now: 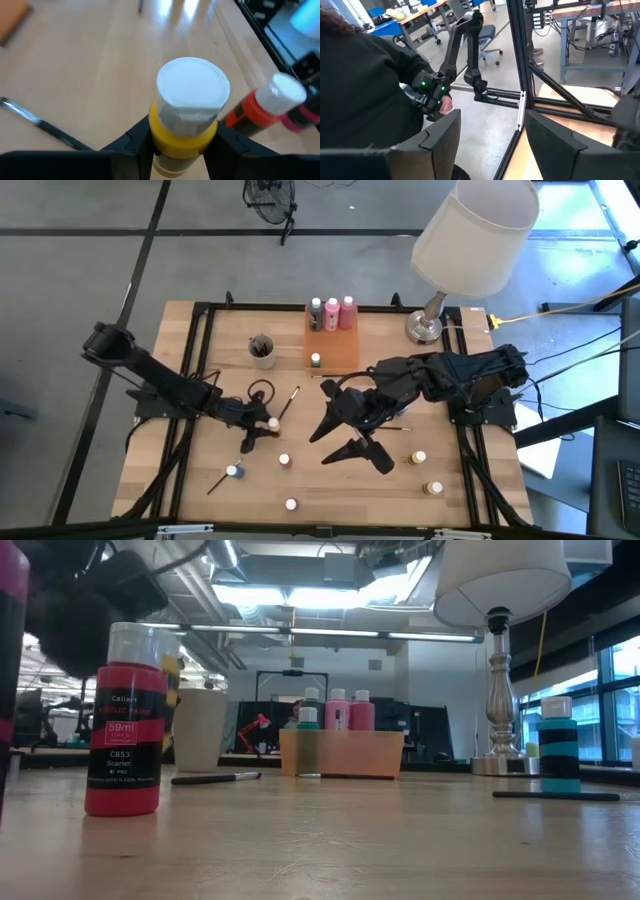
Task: Pick & Place Paint Supplies
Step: Put the yellow paint bottle into the orange bin
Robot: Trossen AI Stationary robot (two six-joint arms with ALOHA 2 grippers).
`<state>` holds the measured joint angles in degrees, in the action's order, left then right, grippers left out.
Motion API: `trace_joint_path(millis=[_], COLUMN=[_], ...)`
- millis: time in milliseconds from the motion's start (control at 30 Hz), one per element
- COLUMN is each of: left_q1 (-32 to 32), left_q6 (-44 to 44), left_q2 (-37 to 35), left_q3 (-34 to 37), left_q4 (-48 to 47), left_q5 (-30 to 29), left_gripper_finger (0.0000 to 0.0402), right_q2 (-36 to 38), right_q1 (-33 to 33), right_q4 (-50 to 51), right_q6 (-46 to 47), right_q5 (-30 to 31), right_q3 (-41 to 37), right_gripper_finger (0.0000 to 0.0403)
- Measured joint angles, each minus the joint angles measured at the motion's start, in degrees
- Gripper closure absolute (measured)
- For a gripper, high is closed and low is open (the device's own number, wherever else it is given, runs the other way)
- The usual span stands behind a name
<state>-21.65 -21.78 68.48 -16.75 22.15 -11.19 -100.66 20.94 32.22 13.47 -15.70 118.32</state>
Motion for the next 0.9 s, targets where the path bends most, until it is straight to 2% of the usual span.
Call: trace_joint_path(millis=[233, 400, 500, 633, 767, 900], left_q1=[0.01, 0.02, 0.02, 0.02, 0.0, 0.04], left_q6=[0.0, 2.71, 6.23, 11.62, 14.53, 14.94], left_q2=[-10.16, -16.26, -17.79, -18.2, -16.91, -14.27], left_q3=[-0.06, -4.95, -9.55, -17.84, -27.92, -37.95], left_q4=[-2.04, -10.24, -12.4, -14.44, -24.92, -36.41], left_q5=[-4.15, -7.43, -7.82, -7.78, -8.72, -10.43], left_gripper_finger=[0.0274, 0.0274, 0.0274, 0.0274, 0.0274, 0.0273], right_q2=[-0.02, -0.02, -0.02, -0.04, -0.04, -0.07], right_q1=[0.05, 0.05, 0.05, 0.05, 0.01, -0.2], right_q4=[-0.17, -1.55, -1.88, -1.8, -1.12, -1.07], right_q6=[0.0, -0.15, -1.24, -2.57, -2.65, -5.01], right_q5=[0.0, 0.99, 5.42, 14.29, 21.3, 24.73], right_q3=[0.02, 0.02, 0.01, 0.01, 0.0, 0.0], right_gripper_finger=[0.0178, 0.0178, 0.0178, 0.0178, 0.0178, 0.0178])
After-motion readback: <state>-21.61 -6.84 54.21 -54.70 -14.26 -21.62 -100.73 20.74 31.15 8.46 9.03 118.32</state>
